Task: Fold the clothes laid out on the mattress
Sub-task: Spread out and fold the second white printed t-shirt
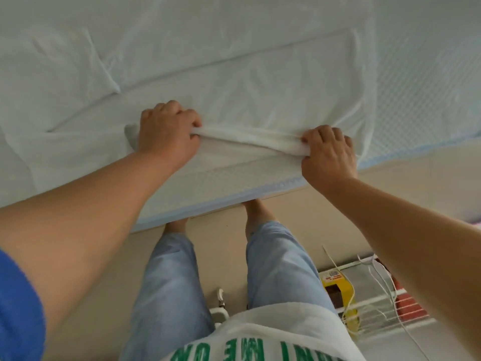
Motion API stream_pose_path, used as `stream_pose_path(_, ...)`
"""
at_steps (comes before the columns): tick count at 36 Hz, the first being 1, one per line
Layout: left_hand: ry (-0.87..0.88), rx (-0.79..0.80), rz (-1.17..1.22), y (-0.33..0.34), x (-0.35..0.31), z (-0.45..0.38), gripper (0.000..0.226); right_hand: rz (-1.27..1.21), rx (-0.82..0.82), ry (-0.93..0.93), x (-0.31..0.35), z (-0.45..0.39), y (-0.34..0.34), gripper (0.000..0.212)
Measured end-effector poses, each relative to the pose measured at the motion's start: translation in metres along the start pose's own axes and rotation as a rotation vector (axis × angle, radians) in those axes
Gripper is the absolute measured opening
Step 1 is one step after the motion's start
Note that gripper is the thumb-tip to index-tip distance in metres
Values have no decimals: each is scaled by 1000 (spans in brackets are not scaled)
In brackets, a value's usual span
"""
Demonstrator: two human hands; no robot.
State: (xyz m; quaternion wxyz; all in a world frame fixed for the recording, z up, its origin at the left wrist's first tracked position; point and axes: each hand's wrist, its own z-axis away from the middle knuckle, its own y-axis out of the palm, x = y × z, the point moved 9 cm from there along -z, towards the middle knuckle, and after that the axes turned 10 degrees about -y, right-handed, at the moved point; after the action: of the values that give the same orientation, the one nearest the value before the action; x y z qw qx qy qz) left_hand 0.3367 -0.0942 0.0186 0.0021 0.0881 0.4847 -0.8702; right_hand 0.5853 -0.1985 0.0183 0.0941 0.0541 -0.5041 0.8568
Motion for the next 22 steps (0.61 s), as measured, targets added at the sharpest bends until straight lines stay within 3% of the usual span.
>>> stream_pose_path(8,-28,72,79,-14,-2,-4,19,-153,23,-20,-33,-10,-29,18)
stream_pose_path(18,-220,82,270,-21,20,-26,23,-388,278,70,-67,-105,-61,12)
stream_pose_path(22,-308,129,310,-11,26,-38,19,-613,280,228,-89,-120,-57,50)
